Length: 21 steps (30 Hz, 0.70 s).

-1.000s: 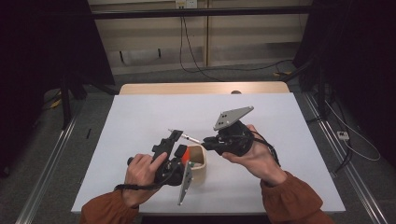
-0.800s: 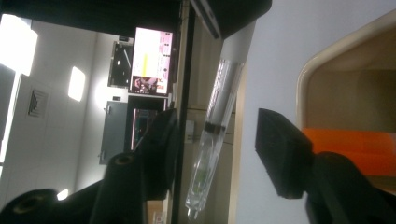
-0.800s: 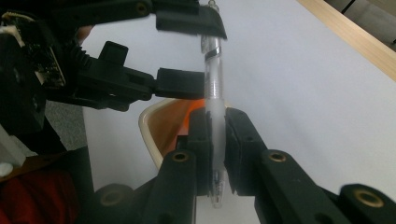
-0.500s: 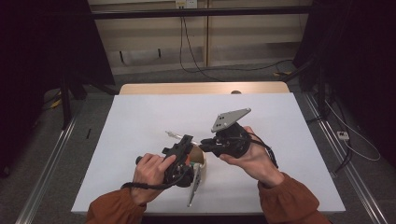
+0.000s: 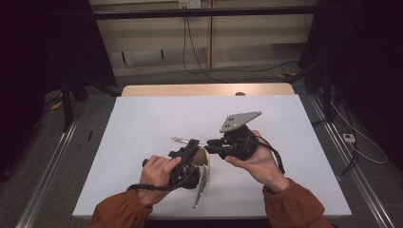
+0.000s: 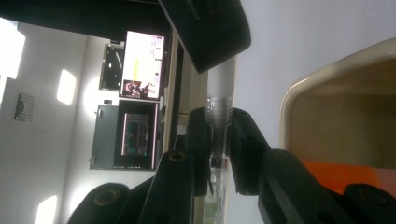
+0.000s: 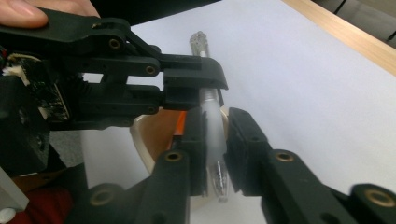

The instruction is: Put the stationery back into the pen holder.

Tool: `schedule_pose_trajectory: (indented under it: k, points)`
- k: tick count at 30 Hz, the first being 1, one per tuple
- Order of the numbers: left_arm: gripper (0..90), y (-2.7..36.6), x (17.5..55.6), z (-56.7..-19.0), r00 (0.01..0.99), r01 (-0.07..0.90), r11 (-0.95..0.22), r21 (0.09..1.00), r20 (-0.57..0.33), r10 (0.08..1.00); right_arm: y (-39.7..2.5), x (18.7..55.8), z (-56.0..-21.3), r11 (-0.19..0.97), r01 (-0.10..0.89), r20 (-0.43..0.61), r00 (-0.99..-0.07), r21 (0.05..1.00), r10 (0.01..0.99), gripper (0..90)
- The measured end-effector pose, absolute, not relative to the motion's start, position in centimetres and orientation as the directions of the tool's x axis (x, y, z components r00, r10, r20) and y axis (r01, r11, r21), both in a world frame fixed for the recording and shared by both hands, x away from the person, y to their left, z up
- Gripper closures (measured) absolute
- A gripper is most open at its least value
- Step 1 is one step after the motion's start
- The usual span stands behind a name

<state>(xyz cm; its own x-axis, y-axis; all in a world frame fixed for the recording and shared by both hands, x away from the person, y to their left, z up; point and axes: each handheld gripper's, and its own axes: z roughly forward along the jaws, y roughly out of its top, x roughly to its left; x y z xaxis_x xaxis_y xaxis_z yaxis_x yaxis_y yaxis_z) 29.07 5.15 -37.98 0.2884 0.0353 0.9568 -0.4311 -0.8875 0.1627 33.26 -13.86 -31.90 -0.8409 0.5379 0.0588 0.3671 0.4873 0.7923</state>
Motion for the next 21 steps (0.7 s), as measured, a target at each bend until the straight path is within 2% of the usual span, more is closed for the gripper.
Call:
schedule_pose_trajectory:
  k: [6,8,16,19,21]
  points:
    - [79.8,5.6,29.4,-37.5,0.324,-0.410,-0.884,0.223,0.942,0.087,-14.3,33.1,-32.4,0.457,0.373,0.056,-0.820,0.807,0.570,55.1]
    - [79.8,5.7,29.5,-37.3,0.337,-0.399,-0.884,0.244,0.935,0.106,-14.4,32.9,-32.4,0.449,0.371,0.035,-0.801,0.813,0.598,51.2]
    - [79.7,6.5,30.0,-36.3,0.424,-0.361,-0.857,0.368,0.883,0.200,-15.4,32.6,-33.3,0.376,0.372,0.054,-0.768,0.849,0.638,35.8]
    - [79.7,6.7,30.0,-36.2,0.464,-0.349,-0.842,0.412,0.856,0.227,-15.6,32.9,-33.8,0.370,0.395,0.059,-0.747,0.841,0.663,21.4]
    - [79.7,6.9,29.9,-35.9,0.472,-0.346,-0.836,0.427,0.849,0.238,-15.8,32.9,-33.9,0.346,0.394,0.073,-0.743,0.852,0.666,20.6]
